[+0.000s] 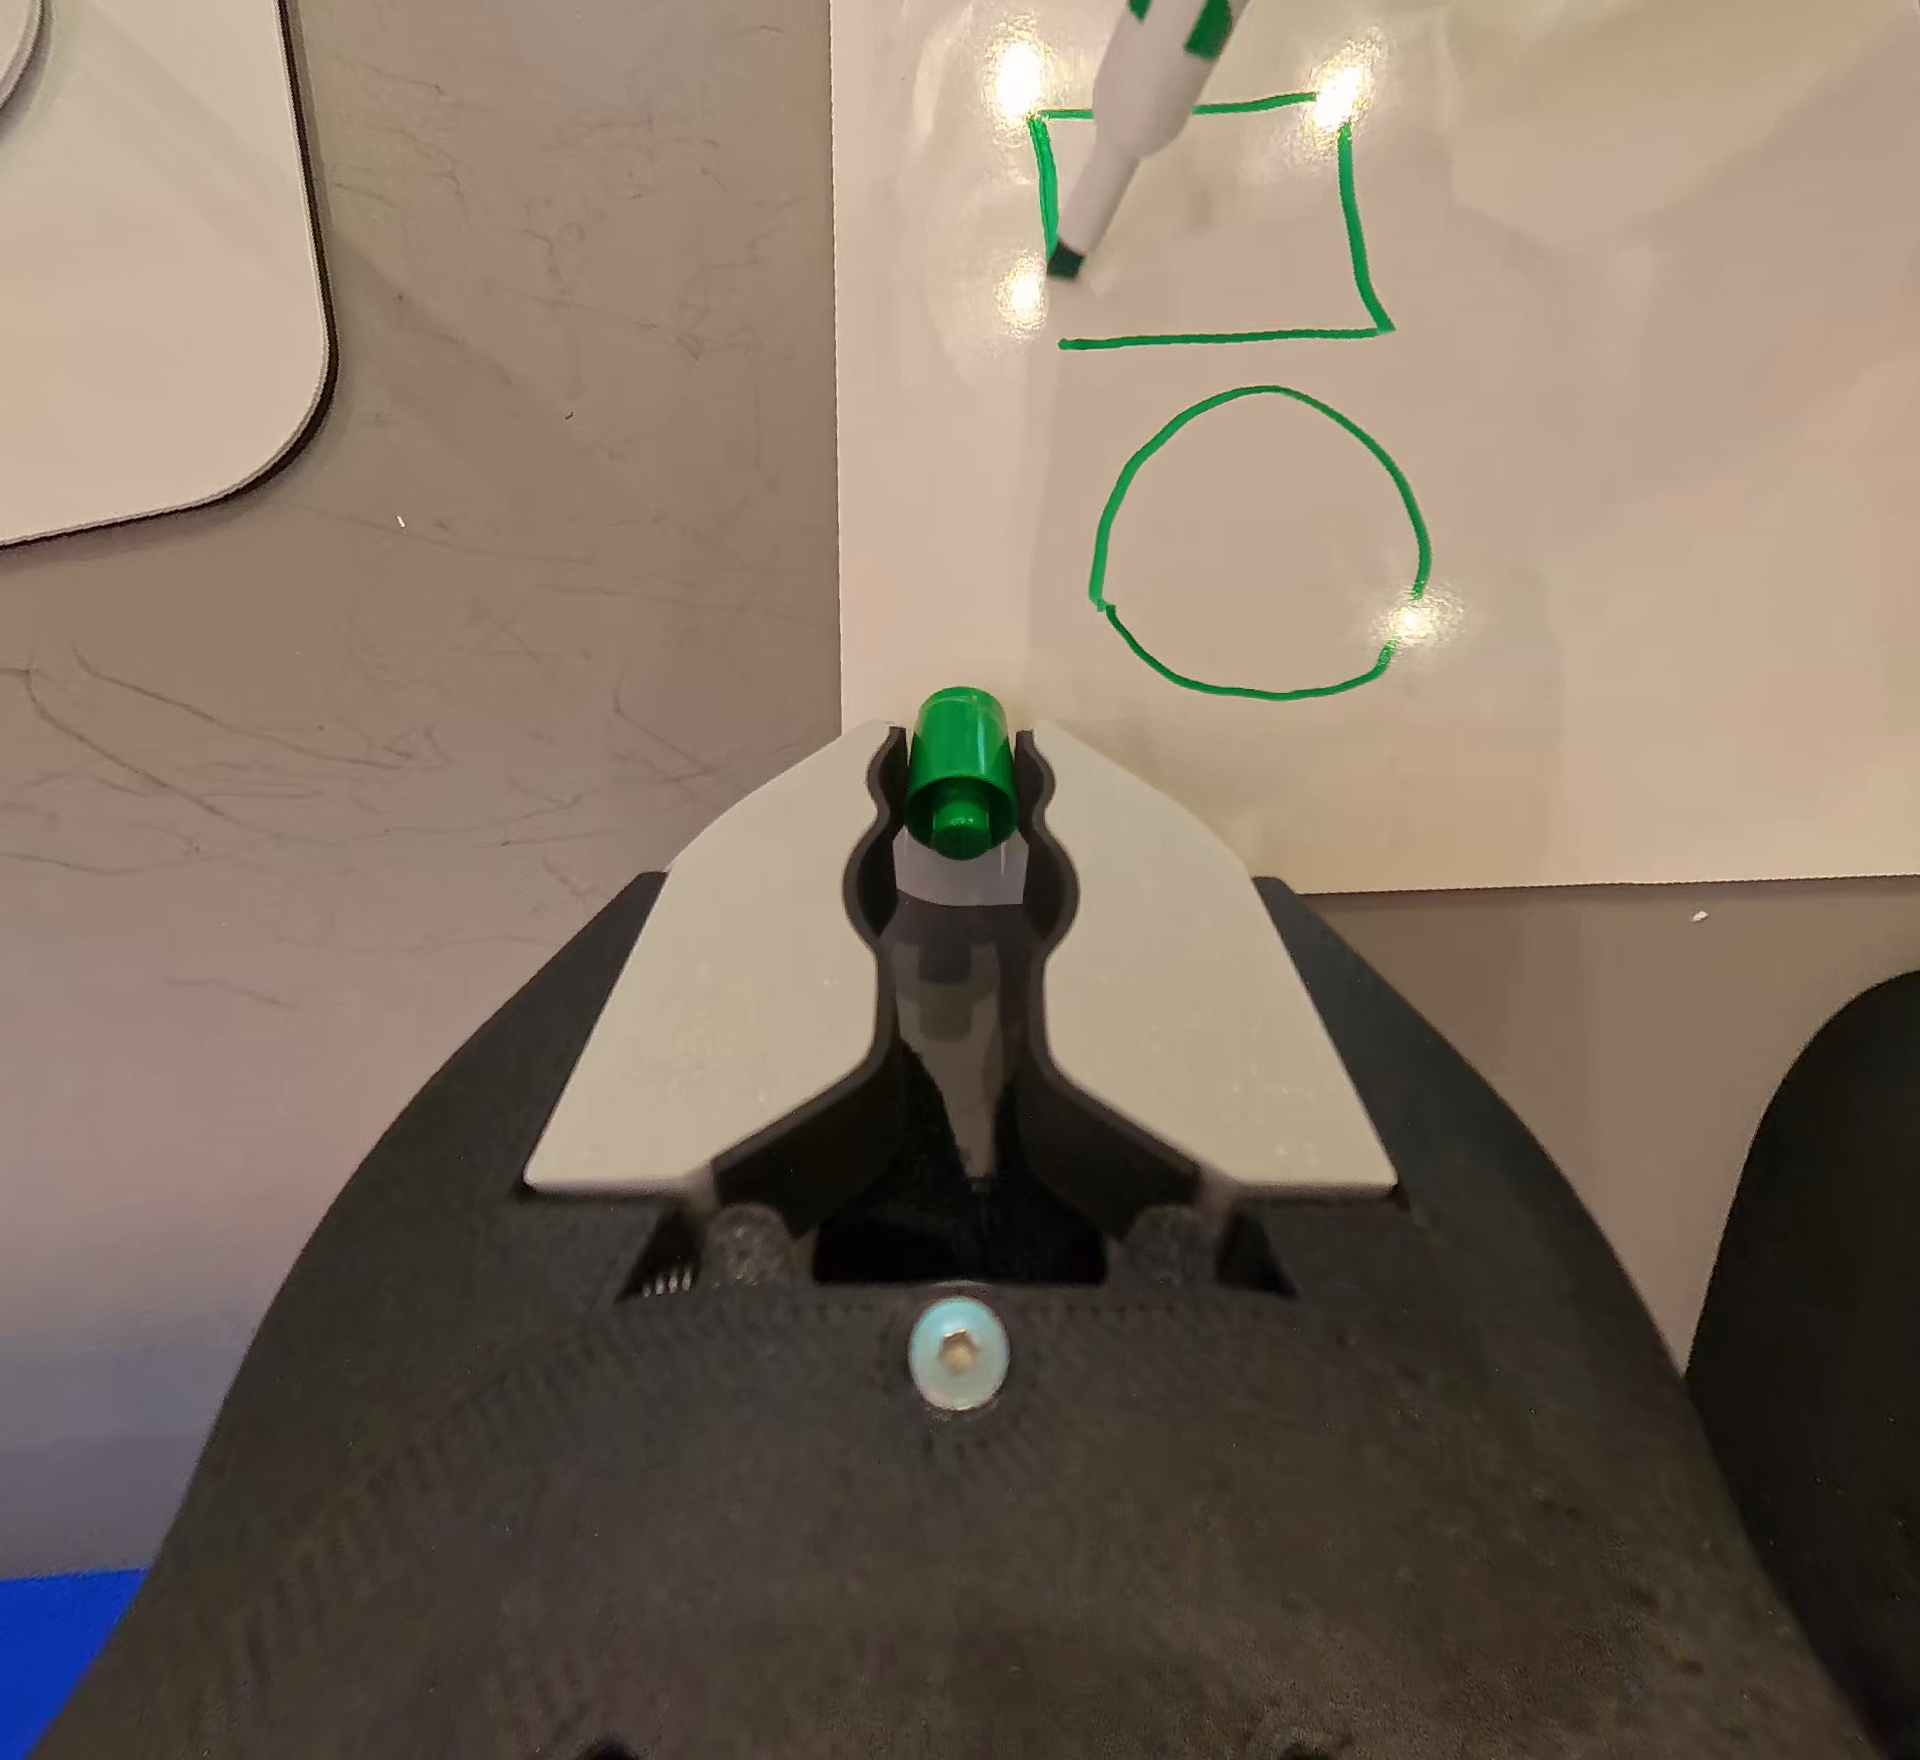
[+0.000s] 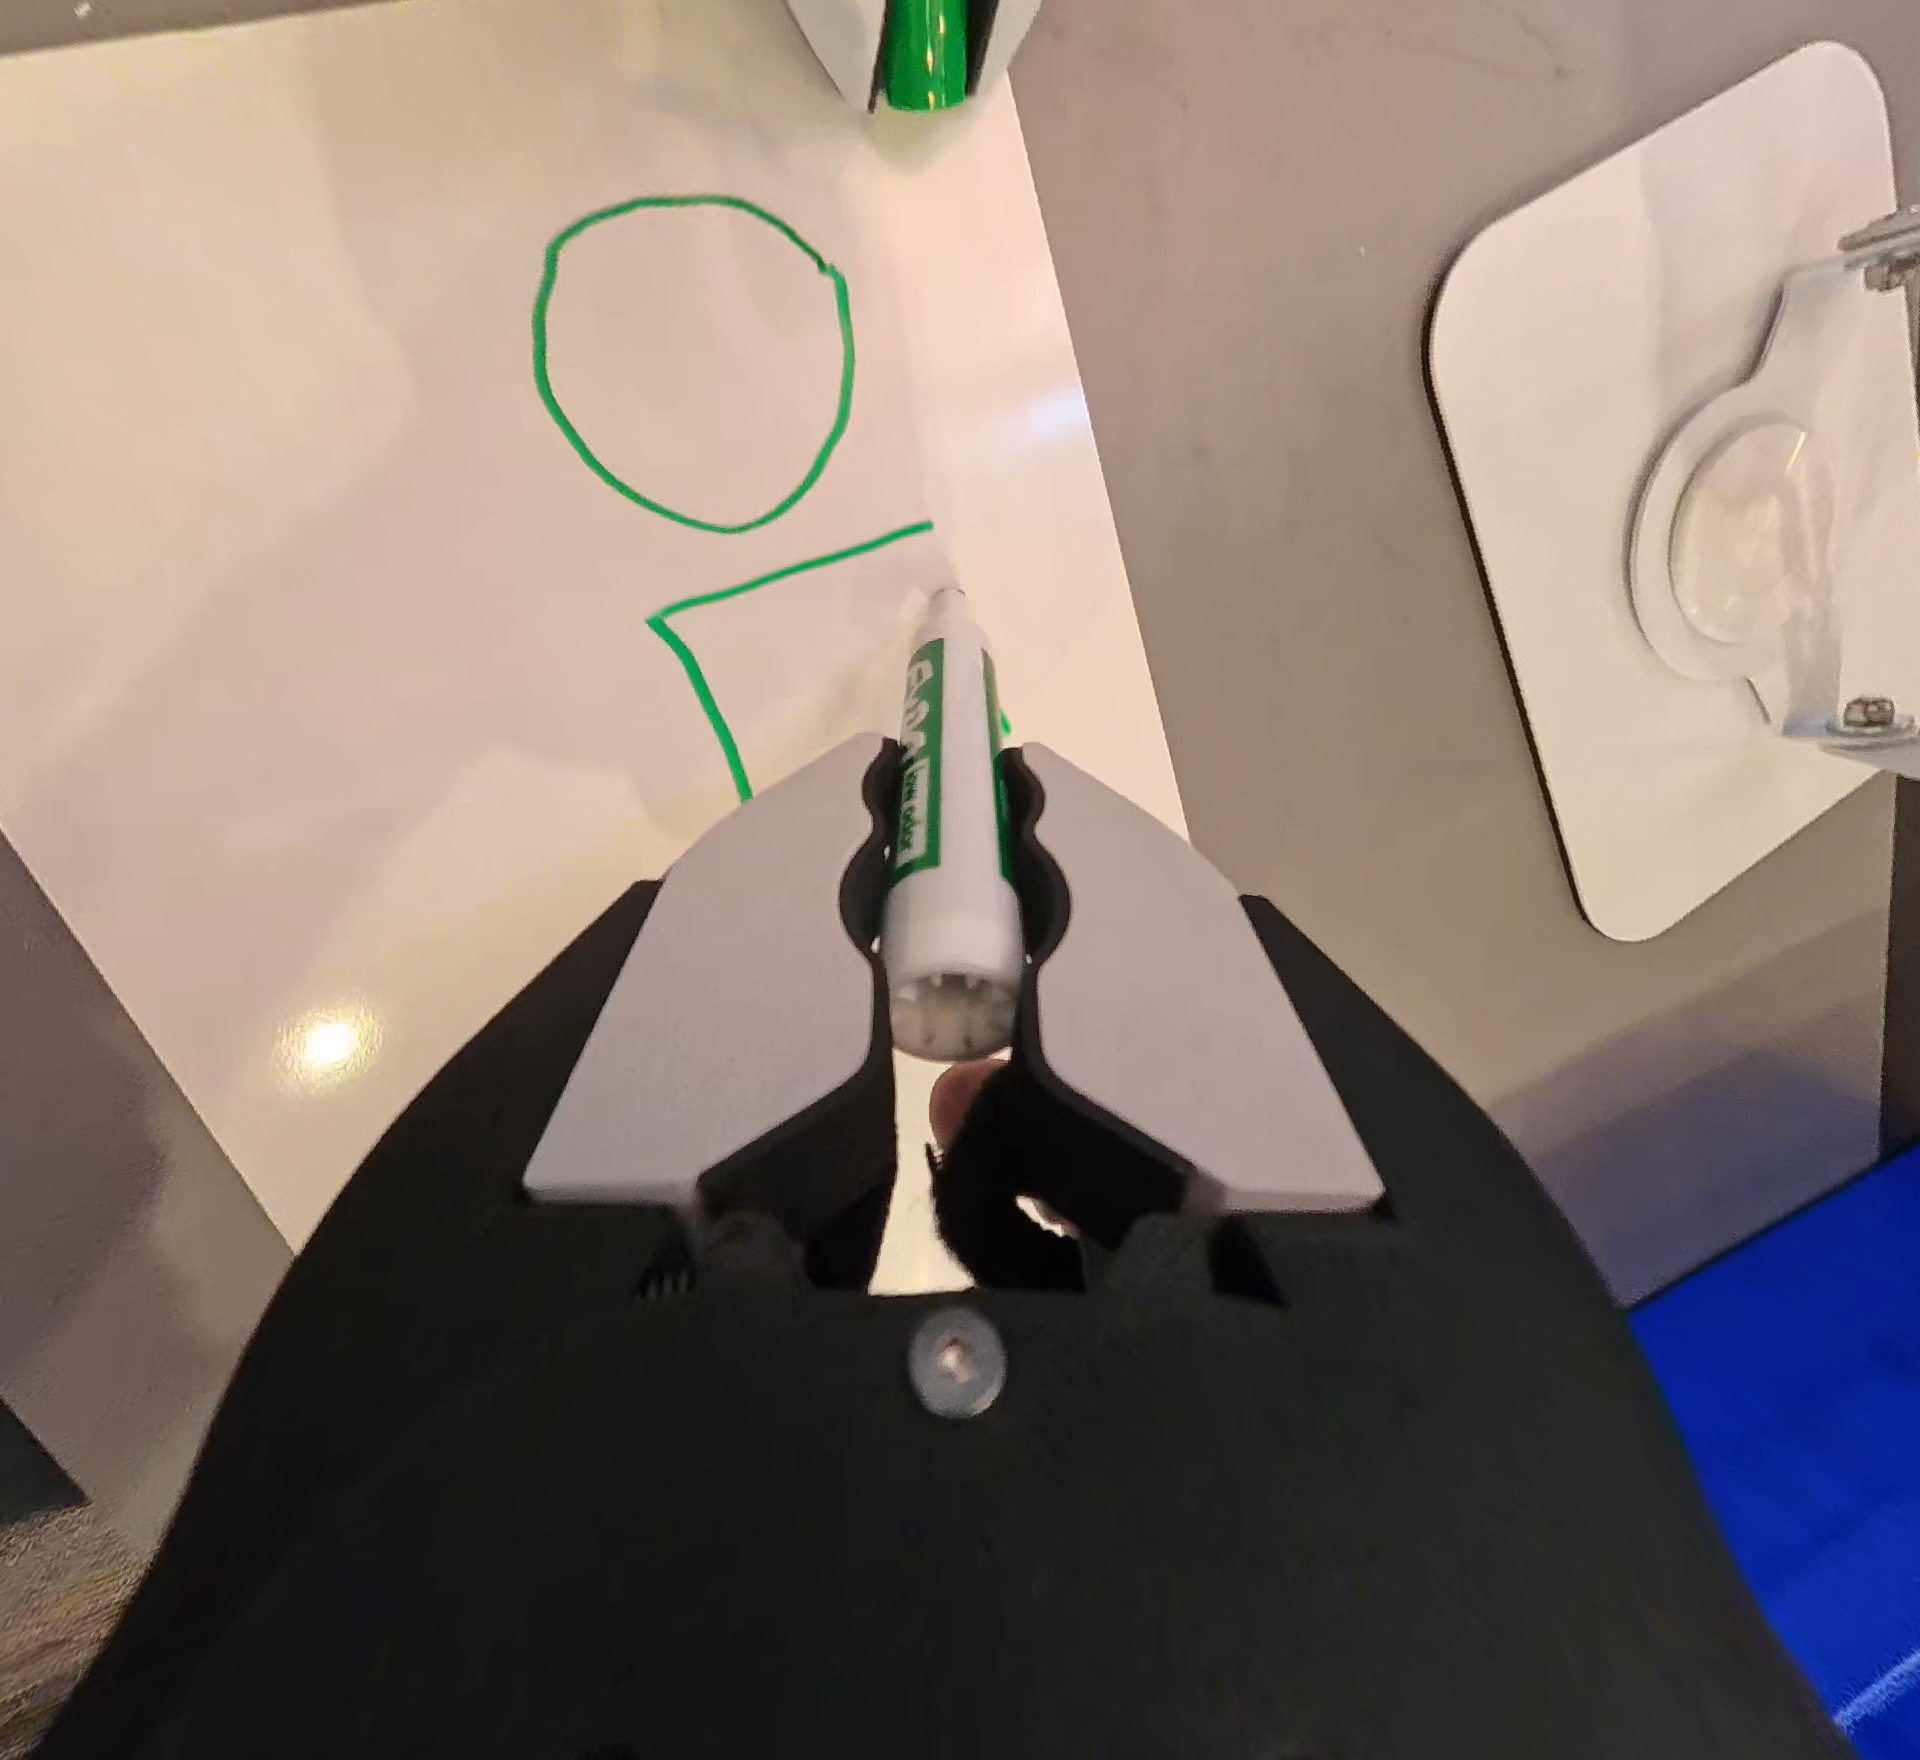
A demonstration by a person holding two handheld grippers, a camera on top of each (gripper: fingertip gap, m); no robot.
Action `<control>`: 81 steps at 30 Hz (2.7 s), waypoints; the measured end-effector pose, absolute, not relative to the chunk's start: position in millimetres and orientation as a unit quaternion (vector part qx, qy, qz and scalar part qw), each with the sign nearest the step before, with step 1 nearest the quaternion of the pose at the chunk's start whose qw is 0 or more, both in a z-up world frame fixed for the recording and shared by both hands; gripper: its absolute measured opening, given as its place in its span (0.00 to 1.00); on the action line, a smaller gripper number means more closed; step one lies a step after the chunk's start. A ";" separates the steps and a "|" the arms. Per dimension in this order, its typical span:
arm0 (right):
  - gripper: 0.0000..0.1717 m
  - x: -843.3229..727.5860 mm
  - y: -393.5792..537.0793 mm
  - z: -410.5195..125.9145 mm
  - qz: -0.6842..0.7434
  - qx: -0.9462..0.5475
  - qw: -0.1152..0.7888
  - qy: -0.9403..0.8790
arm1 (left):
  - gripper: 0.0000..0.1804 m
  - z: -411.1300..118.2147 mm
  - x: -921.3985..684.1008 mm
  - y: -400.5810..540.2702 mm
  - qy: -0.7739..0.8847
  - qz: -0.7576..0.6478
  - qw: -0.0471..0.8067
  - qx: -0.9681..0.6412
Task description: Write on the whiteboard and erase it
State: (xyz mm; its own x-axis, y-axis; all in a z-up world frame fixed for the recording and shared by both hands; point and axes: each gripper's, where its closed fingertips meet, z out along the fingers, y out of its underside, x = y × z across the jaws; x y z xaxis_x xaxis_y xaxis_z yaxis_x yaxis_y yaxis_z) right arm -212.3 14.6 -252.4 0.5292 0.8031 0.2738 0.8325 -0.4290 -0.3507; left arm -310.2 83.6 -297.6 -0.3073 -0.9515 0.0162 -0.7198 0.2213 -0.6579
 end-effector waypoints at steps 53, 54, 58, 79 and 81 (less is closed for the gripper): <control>0.12 -126.0 -36.2 -250.5 -0.063 -0.888 0.197 -0.410 | 0.11 -297.7 -310.0 83.7 0.754 -0.291 0.199 -0.554; 0.12 -128.3 -33.3 -250.6 -0.062 -0.887 0.199 -0.412 | 0.11 -297.8 -310.0 83.7 0.754 -0.291 0.199 -0.554; 0.12 -141.3 -18.8 -251.1 -0.056 -0.880 0.207 -0.423 | 0.11 -297.8 -310.0 83.8 0.754 -0.290 0.199 -0.554; 0.11 -124.8 -37.6 -250.5 -0.063 -0.891 0.203 -0.401 | 0.11 -297.8 -310.1 84.2 0.754 -0.291 0.199 -0.554; 0.11 -125.2 -37.8 -250.4 -0.064 -0.891 0.201 -0.402 | 0.11 -297.7 -310.1 84.1 0.754 -0.292 0.199 -0.554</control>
